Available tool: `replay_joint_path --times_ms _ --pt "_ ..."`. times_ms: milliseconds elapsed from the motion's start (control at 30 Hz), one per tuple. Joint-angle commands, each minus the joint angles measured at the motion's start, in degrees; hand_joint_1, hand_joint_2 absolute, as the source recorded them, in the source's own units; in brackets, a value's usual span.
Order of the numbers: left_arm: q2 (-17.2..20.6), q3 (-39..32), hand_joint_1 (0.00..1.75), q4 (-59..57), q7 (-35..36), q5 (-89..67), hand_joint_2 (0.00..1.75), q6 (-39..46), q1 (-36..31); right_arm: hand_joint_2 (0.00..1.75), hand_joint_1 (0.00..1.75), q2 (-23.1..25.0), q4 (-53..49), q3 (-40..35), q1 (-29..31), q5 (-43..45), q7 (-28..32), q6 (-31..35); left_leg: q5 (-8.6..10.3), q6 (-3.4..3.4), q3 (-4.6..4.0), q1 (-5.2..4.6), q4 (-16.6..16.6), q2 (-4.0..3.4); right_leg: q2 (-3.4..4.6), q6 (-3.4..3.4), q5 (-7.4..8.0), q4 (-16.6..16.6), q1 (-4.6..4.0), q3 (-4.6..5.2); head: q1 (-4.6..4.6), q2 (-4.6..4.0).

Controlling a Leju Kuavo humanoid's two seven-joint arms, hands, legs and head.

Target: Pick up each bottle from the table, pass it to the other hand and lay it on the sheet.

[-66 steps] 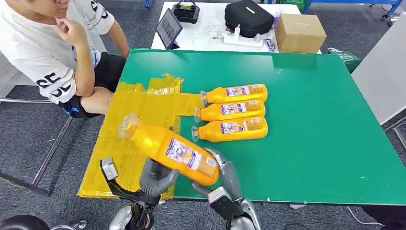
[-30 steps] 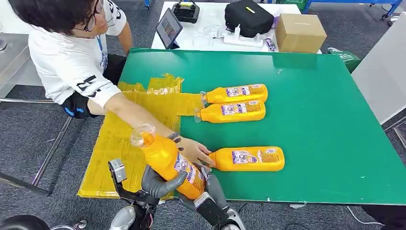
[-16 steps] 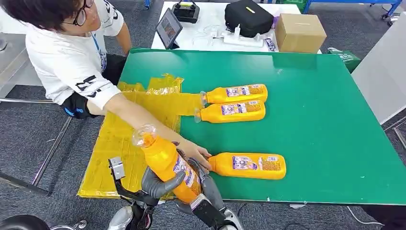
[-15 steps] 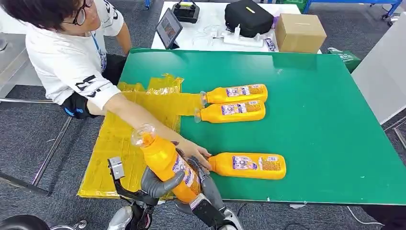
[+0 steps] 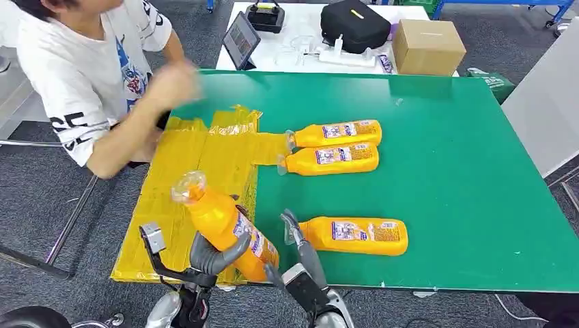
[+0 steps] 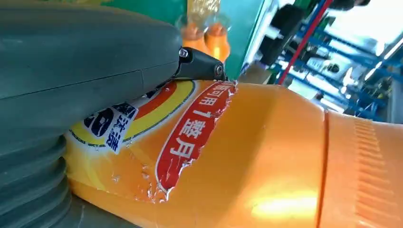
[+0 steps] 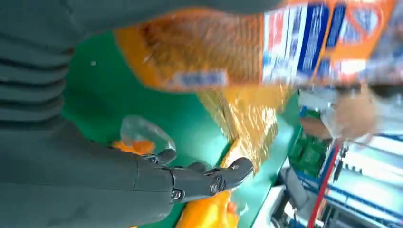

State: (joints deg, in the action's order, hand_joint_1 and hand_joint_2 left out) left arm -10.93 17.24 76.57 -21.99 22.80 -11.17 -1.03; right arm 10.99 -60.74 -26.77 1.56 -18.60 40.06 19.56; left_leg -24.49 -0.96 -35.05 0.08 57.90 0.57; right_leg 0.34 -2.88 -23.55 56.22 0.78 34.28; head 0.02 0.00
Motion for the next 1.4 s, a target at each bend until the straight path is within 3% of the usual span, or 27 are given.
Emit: replay_joint_path --times_ms 33,133,233,367,533,667,767,967,1133,1267,1300,1400 --pt "-0.2 -6.6 1.75 1.6 -3.7 -4.6 1.75 9.8 -2.7 0.00 0.00 -0.7 -9.3 4.6 -2.3 1.6 -0.1 1.0 -0.13 0.06 0.18 0.07 0.1 -0.04 -0.05 0.12 -0.10 0.0 -0.09 -0.21 0.02 0.00" --pt "-0.8 -10.3 1.75 1.7 -10.3 -15.1 1.75 22.9 -6.3 0.00 0.00 -1.4 -16.7 3.7 -4.0 3.1 -0.1 1.8 -0.21 0.09 0.24 0.14 0.2 -0.04 -0.09 0.19 -0.17 0.1 -0.17 -0.29 0.02 0.00" --pt "-0.7 -11.1 1.75 1.5 -10.0 -15.2 1.75 22.9 -7.5 0.00 0.00 -1.2 -17.2 4.0 -4.3 2.9 -0.1 1.7 -0.05 0.07 0.02 0.08 0.1 0.14 -0.22 0.12 -0.09 0.1 -0.10 -0.08 0.02 0.00" --pt "-0.4 -12.9 1.75 1.4 -16.8 -32.4 1.75 39.8 -11.2 0.00 0.00 -1.9 -28.9 1.3 -4.9 9.8 -0.1 7.0 -0.09 0.06 0.07 0.09 0.1 0.09 -0.18 0.12 -0.12 0.1 -0.11 -0.14 0.02 0.00" --pt "0.0 -12.7 1.75 1.1 -17.0 -35.1 1.75 41.5 -12.2 0.00 0.00 -1.8 -29.4 1.4 -4.9 10.0 -0.1 7.4 -0.01 0.04 0.07 0.04 0.0 0.03 -0.08 0.07 -0.04 0.0 -0.05 -0.09 0.00 0.00" --pt "1.6 -11.8 1.75 -5.0 -12.9 -55.5 1.75 51.2 -18.6 0.00 0.00 -0.6 -32.2 1.4 -2.8 11.9 -0.1 10.5 -0.04 0.08 0.07 0.08 0.1 -0.01 -0.07 0.12 -0.05 0.1 -0.09 -0.10 0.02 0.00" --pt "5.1 -11.0 1.75 -18.7 -3.9 -80.1 1.75 51.2 -26.0 0.00 0.00 -0.3 -34.6 1.5 -1.7 13.6 -0.1 10.9 0.07 0.05 0.02 0.02 0.0 0.16 -0.19 0.08 -0.01 0.0 -0.03 -0.05 0.04 0.00" --pt "5.2 -11.5 1.75 -20.5 -3.9 -83.0 1.75 51.2 -26.5 0.00 0.00 -0.5 -35.5 1.6 -1.8 13.8 -0.1 11.0 0.08 0.15 0.15 0.04 0.0 -0.13 0.06 0.25 0.15 0.0 -0.06 -0.10 -0.02 0.00" --pt "9.7 -3.7 1.75 -41.9 1.0 -95.2 1.75 43.6 -35.1 0.00 0.00 -0.2 -37.9 3.0 -1.7 15.6 -0.1 9.0 0.11 0.17 0.24 0.06 0.0 0.09 -0.13 0.26 0.08 0.0 -0.08 -0.21 0.04 0.00" --pt "11.2 -0.5 1.75 -49.3 0.8 -98.1 1.75 38.0 -38.2 0.00 0.00 0.2 -37.3 4.1 -2.0 15.8 -0.1 6.8 0.11 0.16 0.20 0.06 0.0 -0.07 -0.01 0.25 0.13 0.0 -0.08 -0.15 0.04 0.00" --pt "11.4 -0.4 1.75 -50.4 0.8 -98.0 1.75 36.3 -38.5 1.75 0.00 0.3 -37.1 4.3 -2.0 16.1 -0.1 6.3 0.11 0.15 0.13 0.05 0.0 -0.13 0.05 0.23 0.15 0.0 -0.06 -0.04 0.00 0.00" --pt "11.8 -2.1 1.75 -51.7 -0.4 -96.6 1.75 34.3 -38.6 1.75 0.00 -0.9 -37.0 3.8 -2.8 17.2 -0.1 6.2 0.06 0.19 0.20 0.10 0.0 -0.15 0.02 0.28 0.11 0.0 -0.12 -0.14 0.00 0.00"
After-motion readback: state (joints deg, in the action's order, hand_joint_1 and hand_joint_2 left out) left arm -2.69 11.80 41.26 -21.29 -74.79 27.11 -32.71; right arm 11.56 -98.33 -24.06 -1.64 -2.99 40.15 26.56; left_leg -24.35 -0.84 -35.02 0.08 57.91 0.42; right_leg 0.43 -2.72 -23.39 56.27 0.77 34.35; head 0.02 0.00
